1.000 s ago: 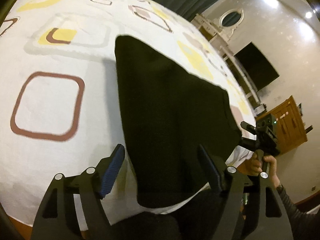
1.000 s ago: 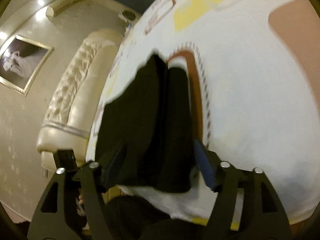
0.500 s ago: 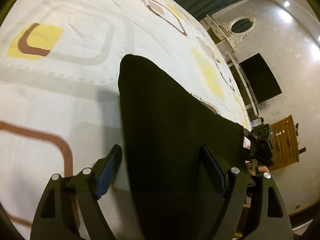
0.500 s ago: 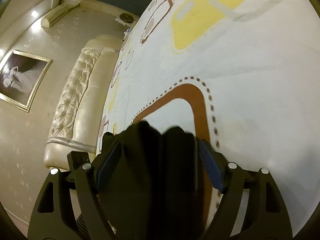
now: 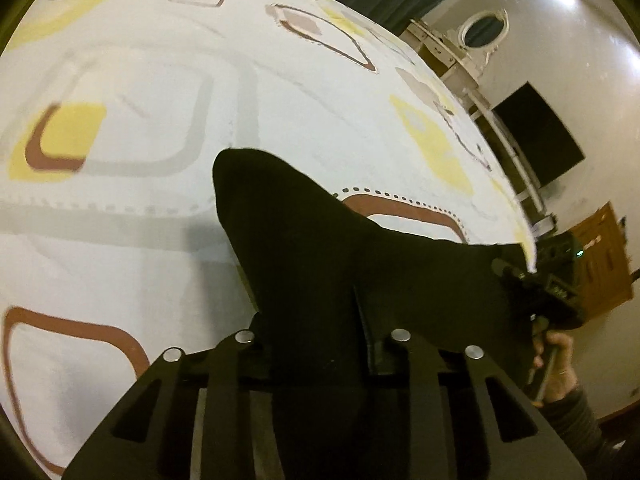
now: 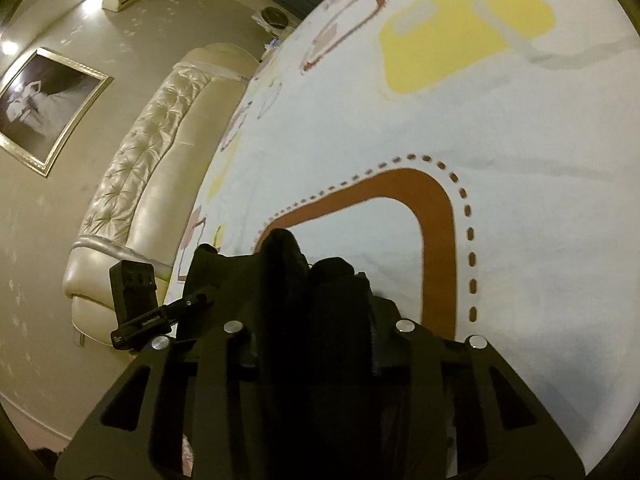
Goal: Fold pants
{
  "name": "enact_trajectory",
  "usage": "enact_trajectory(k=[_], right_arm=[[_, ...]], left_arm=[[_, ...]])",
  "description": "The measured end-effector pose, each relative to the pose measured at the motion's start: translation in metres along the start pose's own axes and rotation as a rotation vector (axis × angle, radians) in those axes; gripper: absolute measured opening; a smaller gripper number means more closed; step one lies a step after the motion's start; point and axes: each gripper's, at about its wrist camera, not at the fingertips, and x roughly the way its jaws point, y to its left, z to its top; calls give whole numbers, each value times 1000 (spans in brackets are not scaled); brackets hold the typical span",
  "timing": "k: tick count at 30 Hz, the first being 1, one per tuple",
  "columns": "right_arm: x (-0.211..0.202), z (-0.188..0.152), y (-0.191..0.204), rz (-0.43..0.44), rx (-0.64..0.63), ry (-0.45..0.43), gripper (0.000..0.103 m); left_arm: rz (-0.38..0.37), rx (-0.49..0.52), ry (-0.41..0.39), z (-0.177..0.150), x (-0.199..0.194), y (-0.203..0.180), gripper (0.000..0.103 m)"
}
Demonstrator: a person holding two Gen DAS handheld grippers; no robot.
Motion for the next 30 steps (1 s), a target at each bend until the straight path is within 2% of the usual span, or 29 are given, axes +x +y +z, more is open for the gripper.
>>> enact_trajectory(k=[7, 15, 24, 30], right_arm=[[-13, 3, 12, 24, -53, -39, 32], [-5, 31, 4, 24, -43, -67, 32], [16, 81, 4, 7, -49, -99, 32], [36, 94, -15, -26, -4, -72, 32]], left_arm=[[68, 72, -23, 11, -4, -11, 25], [122, 114, -49, 49, 3, -19, 25], [191, 112, -59, 99, 25, -10, 25], [222, 70, -7, 111, 50, 8, 25]])
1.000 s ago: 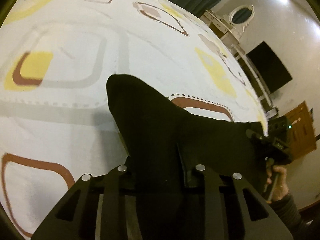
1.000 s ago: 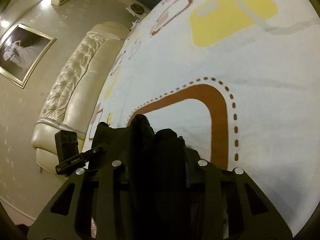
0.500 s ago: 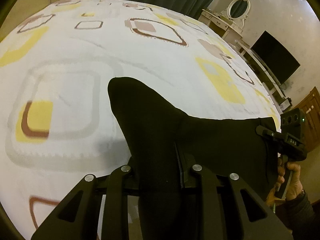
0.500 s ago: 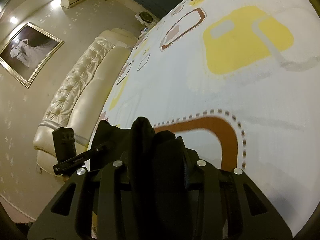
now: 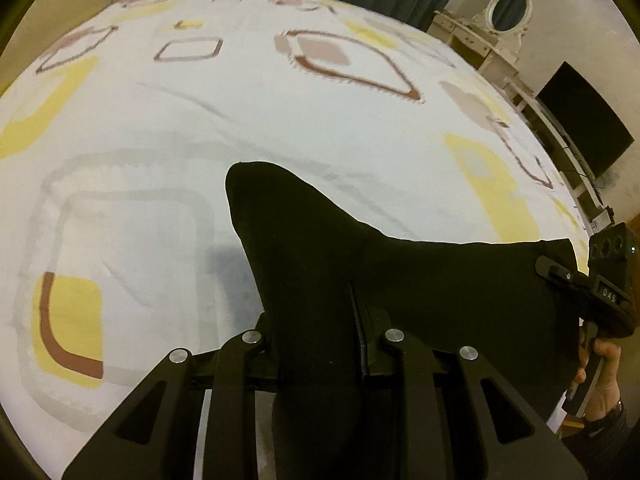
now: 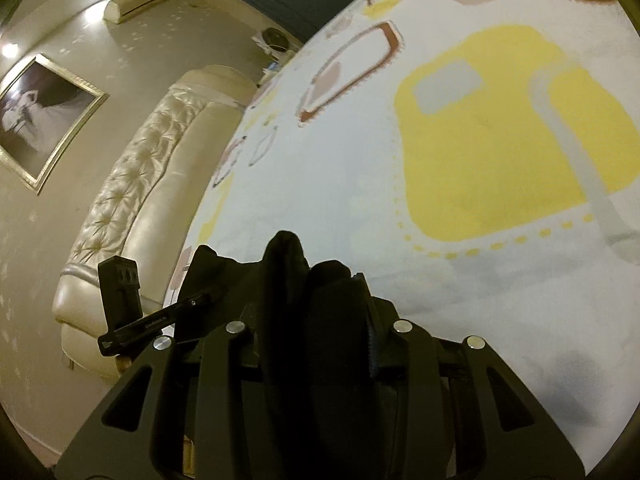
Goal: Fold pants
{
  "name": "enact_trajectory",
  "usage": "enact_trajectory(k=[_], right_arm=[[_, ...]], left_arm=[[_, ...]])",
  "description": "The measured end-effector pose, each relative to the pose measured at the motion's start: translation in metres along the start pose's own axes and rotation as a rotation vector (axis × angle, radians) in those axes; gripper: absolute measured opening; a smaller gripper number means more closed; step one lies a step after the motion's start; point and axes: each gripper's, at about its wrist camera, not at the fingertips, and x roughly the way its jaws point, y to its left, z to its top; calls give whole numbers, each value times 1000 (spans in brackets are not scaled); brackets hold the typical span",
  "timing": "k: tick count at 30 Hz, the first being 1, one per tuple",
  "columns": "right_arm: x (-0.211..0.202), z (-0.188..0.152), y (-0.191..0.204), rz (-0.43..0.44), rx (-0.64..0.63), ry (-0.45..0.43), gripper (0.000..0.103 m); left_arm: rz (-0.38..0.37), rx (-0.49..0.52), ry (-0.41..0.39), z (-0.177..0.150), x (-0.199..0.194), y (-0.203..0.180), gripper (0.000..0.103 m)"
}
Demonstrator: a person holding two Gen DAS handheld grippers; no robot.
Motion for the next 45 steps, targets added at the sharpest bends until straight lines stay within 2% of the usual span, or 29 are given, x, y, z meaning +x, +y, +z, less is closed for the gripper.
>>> enact_trajectory(k=[8, 40, 42, 45], right_arm=[[12, -3, -25, 8, 74, 22, 33], [16, -5, -32, 28, 83, 17, 33], [16, -5, -32, 28, 83, 17, 34], [14, -5, -31, 33, 94, 10, 39]], left_arm=[[-24, -15, -7, -5, 8, 9, 28], [-44, -33, -28, -9, 9, 15, 32], [-45, -36, -27, -9, 9, 15, 33], [-38, -46, -19, -9, 8, 17, 47]])
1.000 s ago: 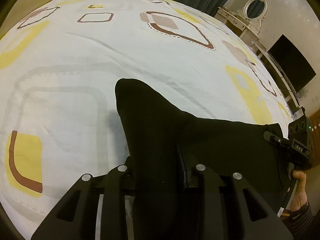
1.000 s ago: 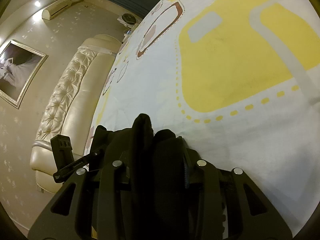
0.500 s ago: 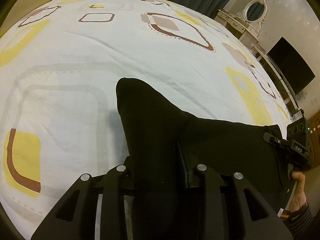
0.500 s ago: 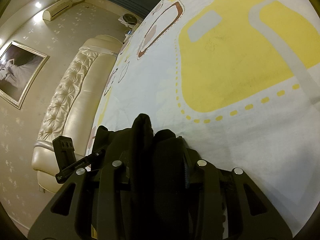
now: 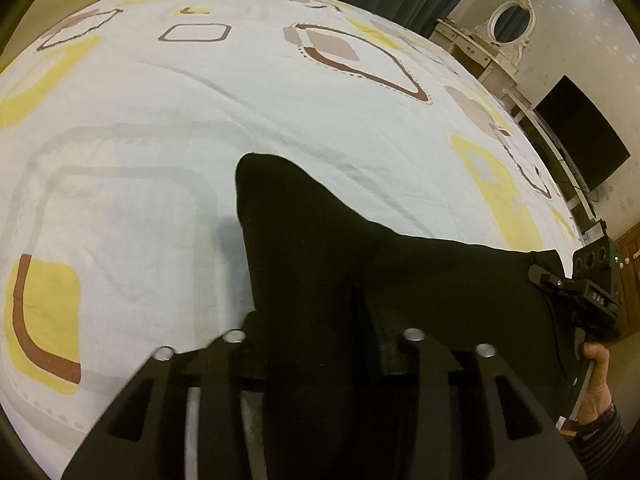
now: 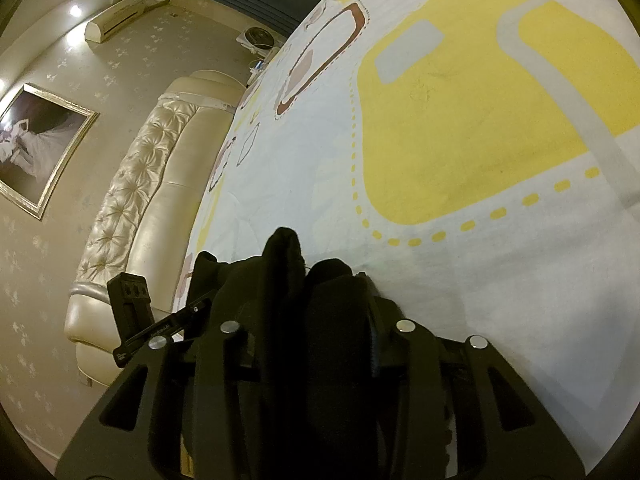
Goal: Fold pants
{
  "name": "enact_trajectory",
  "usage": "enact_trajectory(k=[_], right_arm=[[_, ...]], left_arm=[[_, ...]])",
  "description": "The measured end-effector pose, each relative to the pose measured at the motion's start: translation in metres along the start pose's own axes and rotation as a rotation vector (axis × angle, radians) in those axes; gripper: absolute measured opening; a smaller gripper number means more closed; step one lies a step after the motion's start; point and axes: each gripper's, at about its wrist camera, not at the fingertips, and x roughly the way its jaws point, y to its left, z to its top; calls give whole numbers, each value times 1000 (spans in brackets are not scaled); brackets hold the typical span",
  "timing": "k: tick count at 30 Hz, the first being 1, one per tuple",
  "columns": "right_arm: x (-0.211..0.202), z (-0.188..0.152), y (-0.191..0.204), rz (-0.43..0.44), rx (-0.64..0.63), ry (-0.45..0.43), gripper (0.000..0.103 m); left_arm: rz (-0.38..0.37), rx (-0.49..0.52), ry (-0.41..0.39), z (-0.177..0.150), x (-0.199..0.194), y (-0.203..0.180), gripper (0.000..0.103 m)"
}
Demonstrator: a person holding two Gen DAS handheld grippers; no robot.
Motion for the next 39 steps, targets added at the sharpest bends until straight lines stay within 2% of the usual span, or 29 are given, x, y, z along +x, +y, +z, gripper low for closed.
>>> enact_trajectory(k=[1, 5, 6, 9, 14, 18, 22, 26, 28, 30, 32, 33, 35, 39], right_arm=[[-1, 0, 0, 3, 6, 0, 41], [-13, -4, 6, 6, 45, -8, 64], [-19, -7, 8, 6, 49, -8, 70], [-38, -19, 10, -19, 45, -7, 75], [-61, -49, 6, -23, 57, 24, 78], [-66, -79, 11, -19, 56, 57, 78], [-63, -96, 20, -11, 51, 79, 78], [-59, -100, 23, -20, 68, 51, 78], [-56, -102, 27, -39, 56, 51, 75], [-54, -104, 28, -76, 45, 56, 55], [-54, -105, 25, -81, 49, 55, 45], [-54, -105, 24, -75, 54, 53, 42], [-56, -105, 22, -51, 73, 50, 38], [-60, -104, 28, -39, 68, 37, 35]], left_arm=[[-5, -7, -5, 0, -3, 1, 53], [-51, -24, -28, -10, -23, 11, 71], [-70, -26, -23, -16, -28, 15, 72], [-109, -45, -7, -40, -44, 27, 75], [-218, -138, 16, -80, -65, 44, 79], [-244, -132, 38, -102, -76, 36, 79], [-259, -112, 66, -112, -75, 23, 80], [-324, -171, 94, -109, -61, 13, 81], [-342, -186, 102, -108, -56, 8, 80], [-320, -186, 102, -107, -51, 1, 74], [-290, -190, 94, -105, -51, -3, 58], [-281, -195, 93, -104, -51, -3, 55], [-280, -219, 90, -103, -54, 0, 45], [-251, -237, 76, -102, -64, -2, 38]])
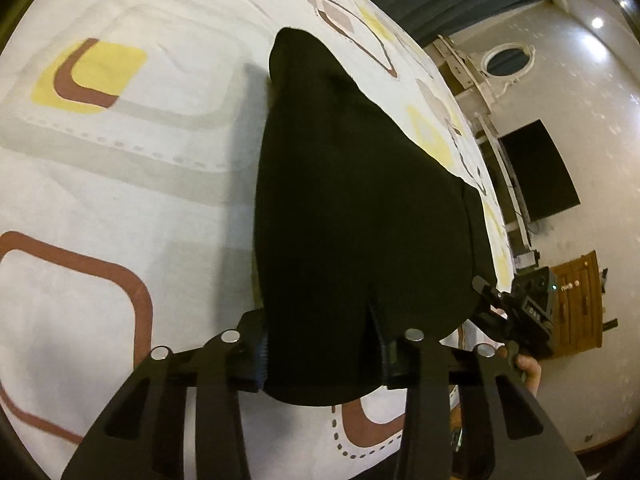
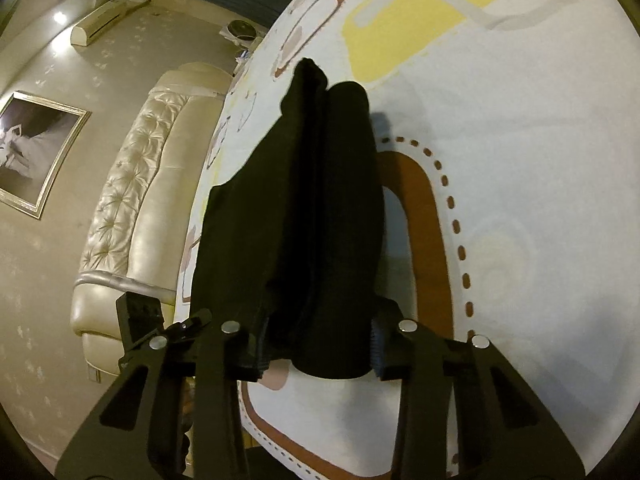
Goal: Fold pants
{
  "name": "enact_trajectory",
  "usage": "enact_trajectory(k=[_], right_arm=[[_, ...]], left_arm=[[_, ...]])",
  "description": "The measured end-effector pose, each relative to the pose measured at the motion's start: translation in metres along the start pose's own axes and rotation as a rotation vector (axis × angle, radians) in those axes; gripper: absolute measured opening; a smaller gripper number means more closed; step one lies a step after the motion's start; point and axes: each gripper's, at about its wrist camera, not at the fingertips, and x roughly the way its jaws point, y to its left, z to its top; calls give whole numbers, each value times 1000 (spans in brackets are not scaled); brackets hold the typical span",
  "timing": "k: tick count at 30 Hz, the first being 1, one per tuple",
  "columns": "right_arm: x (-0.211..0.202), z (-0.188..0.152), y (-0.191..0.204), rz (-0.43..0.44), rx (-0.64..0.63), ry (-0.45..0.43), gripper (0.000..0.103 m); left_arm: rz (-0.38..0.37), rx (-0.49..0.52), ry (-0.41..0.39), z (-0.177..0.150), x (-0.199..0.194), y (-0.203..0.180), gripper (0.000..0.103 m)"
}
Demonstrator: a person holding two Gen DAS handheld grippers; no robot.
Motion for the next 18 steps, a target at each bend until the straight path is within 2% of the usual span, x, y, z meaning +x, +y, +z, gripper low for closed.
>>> enact_trajectory(k=[8, 11, 18], right_arm=[[-12, -4, 9, 9, -8, 6, 33], [-17, -13, 9, 11, -11, 19, 33], [-24, -36, 6, 23, -5, 33, 33]], left_arm=[[43, 16, -6, -9, -14, -15, 34], [65, 52, -7, -19, -18, -17, 34], [68, 66, -16, -36, -23, -10, 34]])
